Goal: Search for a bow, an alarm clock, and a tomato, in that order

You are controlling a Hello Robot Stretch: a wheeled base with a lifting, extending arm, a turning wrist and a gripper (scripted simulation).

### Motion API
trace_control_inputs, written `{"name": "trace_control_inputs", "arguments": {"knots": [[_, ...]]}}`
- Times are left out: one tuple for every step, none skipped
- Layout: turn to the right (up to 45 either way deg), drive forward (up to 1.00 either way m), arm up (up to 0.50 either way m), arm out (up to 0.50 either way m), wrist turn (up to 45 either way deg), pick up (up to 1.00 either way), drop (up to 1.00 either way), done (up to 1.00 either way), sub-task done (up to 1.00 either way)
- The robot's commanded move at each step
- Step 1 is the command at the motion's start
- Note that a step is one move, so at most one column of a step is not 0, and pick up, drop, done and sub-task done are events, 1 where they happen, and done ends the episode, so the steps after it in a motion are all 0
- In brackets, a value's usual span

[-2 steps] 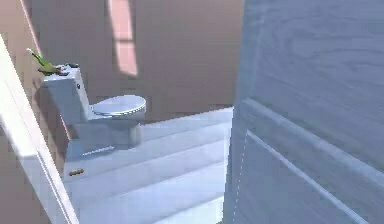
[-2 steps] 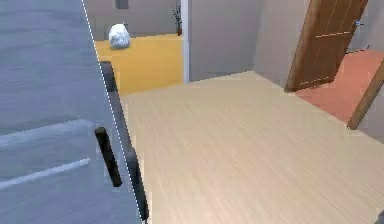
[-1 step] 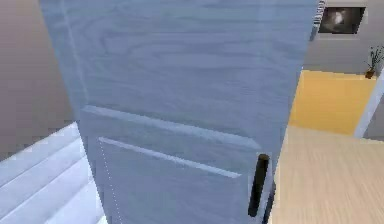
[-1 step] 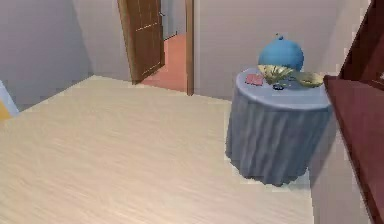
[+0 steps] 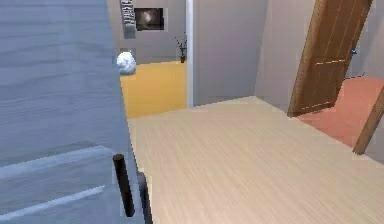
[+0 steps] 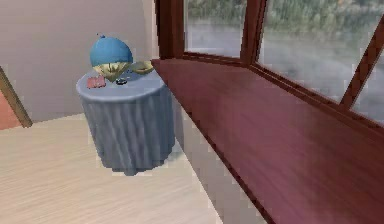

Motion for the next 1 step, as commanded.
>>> {"name": "trace_control_inputs", "arguments": {"knots": [[18.0, 0.00, 0.00, 0.00, 0.0, 0.00, 0.00, 0.00, 0.00]]}}
